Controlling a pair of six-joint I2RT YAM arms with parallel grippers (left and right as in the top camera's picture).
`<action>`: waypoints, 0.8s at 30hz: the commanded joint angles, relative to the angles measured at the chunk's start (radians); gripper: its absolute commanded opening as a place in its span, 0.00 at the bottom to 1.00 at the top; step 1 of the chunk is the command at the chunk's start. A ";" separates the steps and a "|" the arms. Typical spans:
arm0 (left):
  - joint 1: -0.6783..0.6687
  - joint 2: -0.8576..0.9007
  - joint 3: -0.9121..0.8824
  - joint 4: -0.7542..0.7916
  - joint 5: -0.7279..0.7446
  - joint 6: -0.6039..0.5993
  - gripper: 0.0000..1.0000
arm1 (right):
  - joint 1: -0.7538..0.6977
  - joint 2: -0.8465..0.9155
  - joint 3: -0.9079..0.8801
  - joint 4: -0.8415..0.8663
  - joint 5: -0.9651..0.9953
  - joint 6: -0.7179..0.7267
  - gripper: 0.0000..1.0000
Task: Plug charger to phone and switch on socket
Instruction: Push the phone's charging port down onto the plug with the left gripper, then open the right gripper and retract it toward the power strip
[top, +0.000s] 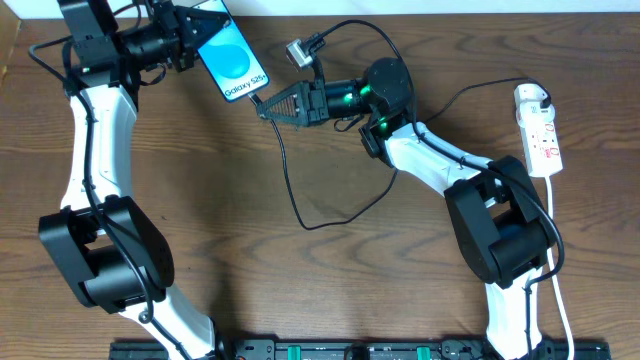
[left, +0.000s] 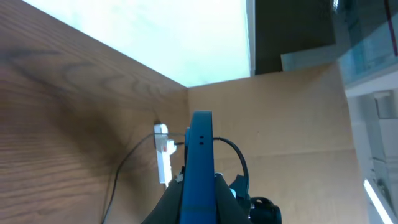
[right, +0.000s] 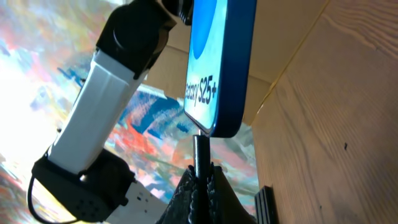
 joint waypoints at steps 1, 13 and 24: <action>-0.018 -0.008 0.008 -0.002 0.015 0.021 0.07 | -0.005 -0.003 0.006 -0.019 0.181 0.008 0.02; -0.018 -0.008 0.008 -0.001 0.012 0.022 0.07 | 0.010 -0.003 0.006 -0.045 0.272 0.003 0.02; -0.016 -0.008 0.008 -0.001 0.071 0.022 0.07 | 0.010 -0.003 0.006 -0.045 0.262 0.002 0.63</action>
